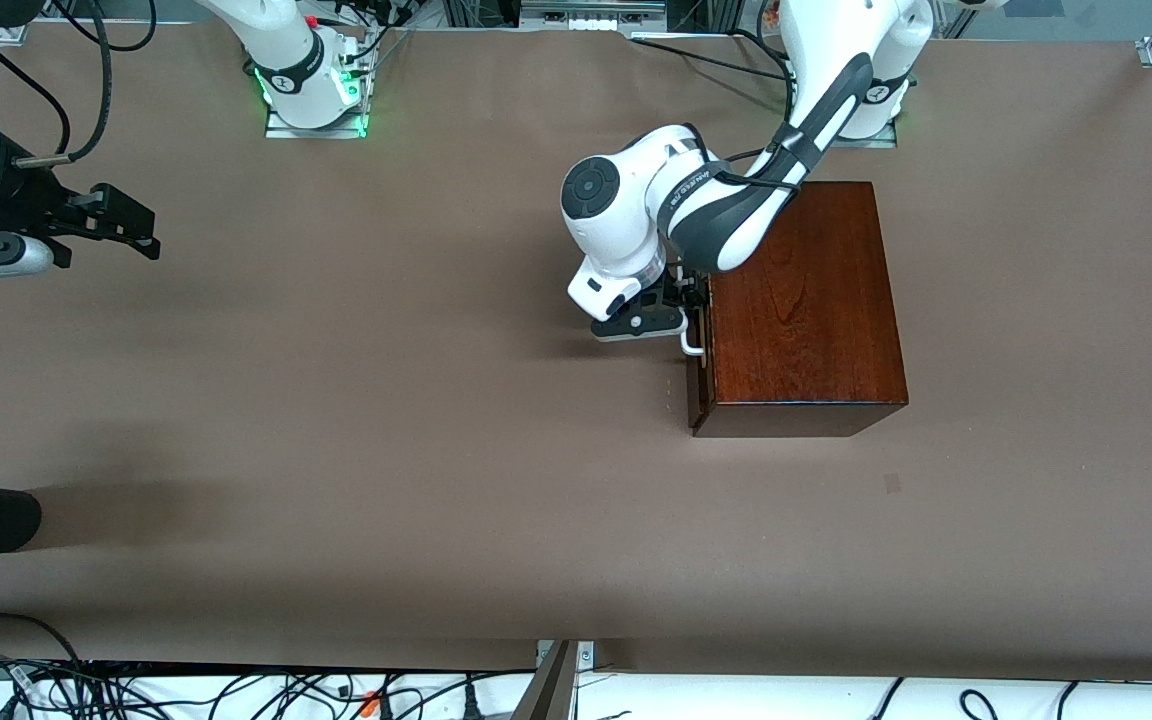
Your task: Open drawer, take yellow block, close drawer
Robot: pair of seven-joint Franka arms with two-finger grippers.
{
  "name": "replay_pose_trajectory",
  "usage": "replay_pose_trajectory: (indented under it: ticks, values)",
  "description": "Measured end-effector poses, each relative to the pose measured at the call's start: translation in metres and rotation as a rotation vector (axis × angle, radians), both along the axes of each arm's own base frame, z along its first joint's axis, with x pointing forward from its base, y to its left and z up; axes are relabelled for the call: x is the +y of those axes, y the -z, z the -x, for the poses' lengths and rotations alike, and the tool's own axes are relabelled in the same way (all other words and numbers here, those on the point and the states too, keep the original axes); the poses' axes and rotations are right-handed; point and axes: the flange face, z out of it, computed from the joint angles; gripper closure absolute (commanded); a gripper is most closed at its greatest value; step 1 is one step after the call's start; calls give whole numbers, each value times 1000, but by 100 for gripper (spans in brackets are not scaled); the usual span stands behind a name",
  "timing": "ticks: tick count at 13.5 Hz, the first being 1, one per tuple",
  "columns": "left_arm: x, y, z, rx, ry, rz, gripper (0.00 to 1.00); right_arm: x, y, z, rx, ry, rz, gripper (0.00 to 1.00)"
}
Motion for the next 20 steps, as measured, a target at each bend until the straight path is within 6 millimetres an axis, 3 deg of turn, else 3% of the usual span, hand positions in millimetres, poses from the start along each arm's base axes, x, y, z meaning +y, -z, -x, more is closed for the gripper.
replay_pose_trajectory:
  ticks: [9,20]
  values:
    - [-6,-2,1,-16,5,26,0,-3,0,0,0,5,0,0]
    - [-35,-13,11,-18,5,87,0,-5,0,0,0,8,0,0]
